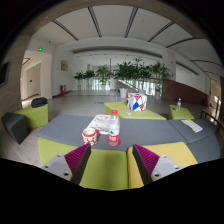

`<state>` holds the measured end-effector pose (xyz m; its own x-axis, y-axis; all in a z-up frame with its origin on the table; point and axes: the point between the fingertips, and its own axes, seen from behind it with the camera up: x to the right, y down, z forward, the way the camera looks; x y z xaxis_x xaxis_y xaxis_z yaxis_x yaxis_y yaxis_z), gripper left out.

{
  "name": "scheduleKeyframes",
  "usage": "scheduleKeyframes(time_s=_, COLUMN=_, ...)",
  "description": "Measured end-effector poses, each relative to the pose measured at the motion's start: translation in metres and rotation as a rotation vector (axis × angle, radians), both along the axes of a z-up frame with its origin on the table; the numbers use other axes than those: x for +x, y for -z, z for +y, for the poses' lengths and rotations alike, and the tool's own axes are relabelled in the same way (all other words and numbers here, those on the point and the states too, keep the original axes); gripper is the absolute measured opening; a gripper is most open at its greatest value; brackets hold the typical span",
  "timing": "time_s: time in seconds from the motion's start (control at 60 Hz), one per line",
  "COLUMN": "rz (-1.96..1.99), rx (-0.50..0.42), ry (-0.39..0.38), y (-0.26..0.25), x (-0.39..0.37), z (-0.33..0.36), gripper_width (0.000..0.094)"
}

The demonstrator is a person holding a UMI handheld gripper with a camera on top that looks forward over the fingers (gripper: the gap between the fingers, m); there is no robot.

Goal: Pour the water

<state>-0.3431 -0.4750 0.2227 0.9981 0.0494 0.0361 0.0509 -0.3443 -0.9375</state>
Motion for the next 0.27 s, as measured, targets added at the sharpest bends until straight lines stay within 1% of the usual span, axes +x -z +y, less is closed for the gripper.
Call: scheduleKeyframes(time_s=0.267, rz=-0.001, rx=0.025, ry=-0.017, y=-0.009, x=-0.002, z=-0.023, gripper_width=0.0857)
